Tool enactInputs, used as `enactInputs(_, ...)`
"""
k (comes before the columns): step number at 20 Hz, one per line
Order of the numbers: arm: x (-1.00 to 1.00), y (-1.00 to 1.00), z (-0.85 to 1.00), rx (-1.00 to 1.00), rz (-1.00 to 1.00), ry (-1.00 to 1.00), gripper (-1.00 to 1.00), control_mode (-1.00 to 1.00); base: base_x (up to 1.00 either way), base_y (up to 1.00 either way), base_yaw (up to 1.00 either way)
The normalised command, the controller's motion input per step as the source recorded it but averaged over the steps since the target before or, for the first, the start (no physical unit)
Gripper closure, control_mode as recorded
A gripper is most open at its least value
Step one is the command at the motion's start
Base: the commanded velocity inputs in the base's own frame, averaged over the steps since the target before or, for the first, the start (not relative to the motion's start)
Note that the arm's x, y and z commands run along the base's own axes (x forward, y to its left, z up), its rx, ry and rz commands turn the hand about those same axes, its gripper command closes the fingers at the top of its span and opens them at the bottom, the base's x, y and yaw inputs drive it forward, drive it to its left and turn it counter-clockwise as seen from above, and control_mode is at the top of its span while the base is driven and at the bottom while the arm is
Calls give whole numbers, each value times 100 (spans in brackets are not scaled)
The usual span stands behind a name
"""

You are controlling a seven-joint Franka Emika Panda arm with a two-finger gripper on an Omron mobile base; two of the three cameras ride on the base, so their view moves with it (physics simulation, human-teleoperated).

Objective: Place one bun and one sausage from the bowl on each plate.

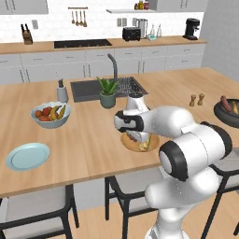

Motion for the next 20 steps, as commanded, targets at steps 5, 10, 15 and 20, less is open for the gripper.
enactInputs(5, 35, 5, -8, 0, -7, 0, 100, -100, 0, 0, 0)
enactInputs(10, 38, 0, -18, 0, 0, 0, 100, -100, 0, 0, 0)
enactInputs(15, 40, 0, -29, 0, 0, 0, 100, -100, 0, 0, 0)
enactInputs(20, 26, -10, -35, 0, 0, 0, 100, -100, 0, 0, 0)
